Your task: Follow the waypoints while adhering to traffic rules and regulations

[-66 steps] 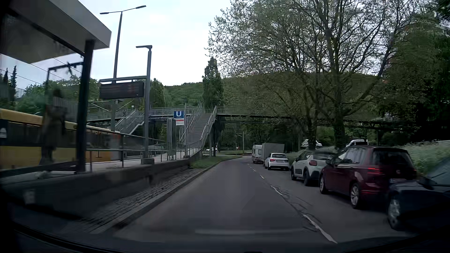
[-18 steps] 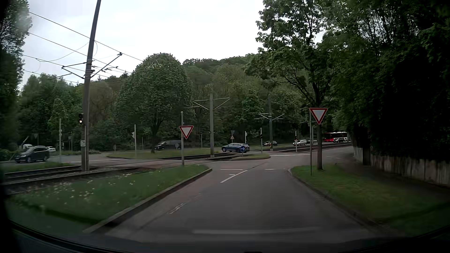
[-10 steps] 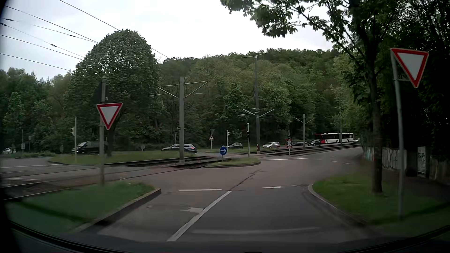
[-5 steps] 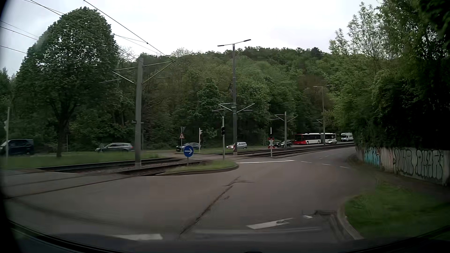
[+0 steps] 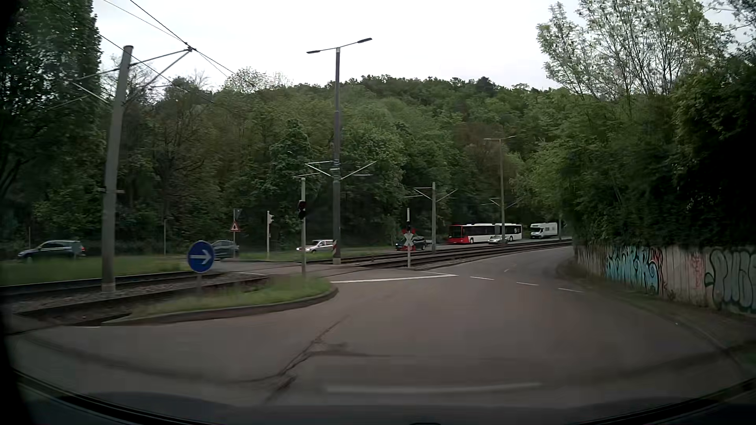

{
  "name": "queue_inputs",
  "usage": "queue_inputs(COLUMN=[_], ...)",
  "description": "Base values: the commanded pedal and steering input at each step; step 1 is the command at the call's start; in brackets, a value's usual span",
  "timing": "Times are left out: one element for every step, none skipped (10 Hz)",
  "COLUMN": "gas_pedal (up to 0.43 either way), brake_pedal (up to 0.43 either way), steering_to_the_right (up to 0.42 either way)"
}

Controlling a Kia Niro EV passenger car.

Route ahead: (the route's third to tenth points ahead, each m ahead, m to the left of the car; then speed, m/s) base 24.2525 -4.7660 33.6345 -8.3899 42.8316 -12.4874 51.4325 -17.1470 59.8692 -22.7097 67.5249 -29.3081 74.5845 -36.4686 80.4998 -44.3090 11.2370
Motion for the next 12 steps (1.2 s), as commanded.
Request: queue_inputs(gas_pedal=[0.157,0.157,0.157,0.157,0.157,0.157,0.157,0.169,0.169,0.169,0.169,0.169], brake_pedal=[0.0,0.0,0.0,0.0,0.0,0.0,0.0,0.0,0.0,0.0,0.0,0.0], steering_to_the_right=[0.082,0.073,0.069,0.065,0.059,0.051,0.045,0.041,0.041,0.04,0.04,0.04])
